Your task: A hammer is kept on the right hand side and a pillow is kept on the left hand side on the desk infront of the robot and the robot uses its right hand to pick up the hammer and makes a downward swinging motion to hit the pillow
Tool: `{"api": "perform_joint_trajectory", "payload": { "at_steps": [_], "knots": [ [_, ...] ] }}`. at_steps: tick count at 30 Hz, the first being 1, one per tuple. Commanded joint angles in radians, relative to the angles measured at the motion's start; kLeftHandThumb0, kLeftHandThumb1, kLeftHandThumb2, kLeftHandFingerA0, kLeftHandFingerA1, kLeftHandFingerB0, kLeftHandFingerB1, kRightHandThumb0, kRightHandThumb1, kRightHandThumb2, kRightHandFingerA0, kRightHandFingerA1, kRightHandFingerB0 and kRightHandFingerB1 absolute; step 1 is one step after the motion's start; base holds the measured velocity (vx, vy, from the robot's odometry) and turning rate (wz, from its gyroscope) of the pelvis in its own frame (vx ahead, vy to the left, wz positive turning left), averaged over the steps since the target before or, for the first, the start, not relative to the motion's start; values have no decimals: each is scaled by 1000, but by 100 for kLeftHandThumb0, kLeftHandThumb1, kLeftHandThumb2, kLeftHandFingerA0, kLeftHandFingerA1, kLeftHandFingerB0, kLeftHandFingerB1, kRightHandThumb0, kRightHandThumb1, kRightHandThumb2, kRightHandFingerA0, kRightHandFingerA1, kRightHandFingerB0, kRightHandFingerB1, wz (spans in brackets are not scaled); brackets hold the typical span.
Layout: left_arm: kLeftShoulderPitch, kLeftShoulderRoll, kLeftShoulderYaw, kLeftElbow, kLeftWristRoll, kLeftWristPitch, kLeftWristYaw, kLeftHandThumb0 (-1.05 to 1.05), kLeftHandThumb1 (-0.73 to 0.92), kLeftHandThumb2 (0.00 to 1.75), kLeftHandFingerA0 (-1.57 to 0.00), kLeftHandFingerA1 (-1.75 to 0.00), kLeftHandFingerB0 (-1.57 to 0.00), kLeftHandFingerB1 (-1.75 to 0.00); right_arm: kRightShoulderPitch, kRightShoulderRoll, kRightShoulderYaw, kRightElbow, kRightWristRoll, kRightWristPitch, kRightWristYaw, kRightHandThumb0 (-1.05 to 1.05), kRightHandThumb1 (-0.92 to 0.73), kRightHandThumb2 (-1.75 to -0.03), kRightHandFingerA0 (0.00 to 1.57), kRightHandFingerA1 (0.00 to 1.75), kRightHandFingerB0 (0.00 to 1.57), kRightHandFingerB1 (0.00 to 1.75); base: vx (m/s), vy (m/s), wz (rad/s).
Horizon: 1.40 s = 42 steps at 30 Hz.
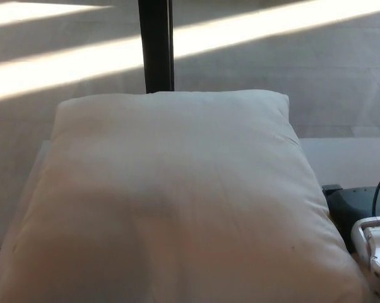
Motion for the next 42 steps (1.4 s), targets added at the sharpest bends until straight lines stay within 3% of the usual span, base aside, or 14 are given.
{"api": "perform_joint_trajectory", "payload": {
  "at_steps": [1, 5, 6, 8, 9, 16, 17, 18, 19, 27, 31, 32, 33, 42],
  "knots": [
    [-3, 21, -1, 1, -1, -15, -1, -68, 77, 63, -76, -53, -65, -48, 207, -14, 44, 77, 21, -284, -69, -29, -76, -80, 81, 170, 73, 126, 0, 0, 0],
    [0, 21, -5, 0, 3, -24, -3, -69, 77, 63, -76, -53, -64, -49, 213, -28, 35, 66, 27, -293, -63, -28, -74, -81, 83, 168, 76, 116, 0, 0, 0],
    [3, 19, -3, -4, -1, -22, -3, -69, 76, 63, -79, -54, -67, -50, 219, -38, 28, 65, 31, -299, -73, -31, -74, -82, 85, 165, 79, 74, 0, 0, 0],
    [4, 18, -5, -5, 1, -21, -1, -71, 76, 63, -82, -56, -68, -49, 224, -48, 23, 65, 29, -311, -93, -31, -71, -86, 87, 167, 83, 65, 0, 0, 0],
    [4, 19, -8, -3, 4, -20, 3, -71, 77, 62, -80, -56, -68, -49, 230, -61, 19, 67, 26, -326, -116, -32, -72, -86, 87, 167, 80, 91, 0, 0, 0],
    [2, 18, -3, -7, -3, -12, 7, -68, 77, 63, -78, -57, -66, -50, 249, -116, -29, 59, 61, -354, -121, -30, -66, -77, 86, 157, 80, 77, 0, 0, 0],
    [0, 17, 0, -7, -7, -7, 16, -68, 76, 63, -82, -57, -69, -51, 245, -125, -35, 70, 61, -365, -122, -36, -49, -96, 110, 129, 79, 85, 0, 0, 0],
    [-1, 17, 1, -7, -7, -7, 18, -68, 76, 63, -82, -57, -69, -51, 245, -125, -38, 73, 60, -369, -123, -36, -49, -96, 110, 129, 79, 85, 0, 0, 0],
    [2, 20, 2, -12, -10, -4, 13, -69, 77, 63, -78, -57, -68, -51, 230, -143, -59, 77, 74, -368, -91, -30, -66, -71, 83, 154, 73, 65, 0, 0, 0],
    [15, 28, -5, -4, -1, -14, 8, -68, 78, 63, -77, -52, -66, -48, 234, -190, -210, 119, 143, -407, -148, -27, -62, -82, 90, 158, 77, 67, 0, 0, 0],
    [19, 25, 4, 4, -6, -20, 11, -68, 77, 63, -84, -55, -71, -50, 225, -153, -385, 148, 277, -374, -111, -31, -75, -75, 86, 110, 67, 62, 0, 0, 0],
    [21, 24, 4, 2, -7, -21, 16, -68, 77, 63, -84, -55, -71, -50, 222, -152, -410, 148, 290, -374, -114, -31, -75, -75, 86, 110, 67, 62, 0, 0, 0],
    [28, 32, -12, -3, 9, -23, 7, -68, 80, 64, -79, -54, -67, -49, 217, -147, -443, 130, 307, -356, -114, -30, -64, -89, 87, 144, 73, 68, 0, 0, 0],
    [44, 25, 8, -23, -14, -17, 5, -67, 78, 63, -77, -55, -67, -51, 211, -121, -547, 104, 328, -349, -98, -35, -59, -87, 91, 161, 81, 85, 0, 0, 0]
  ]
}}
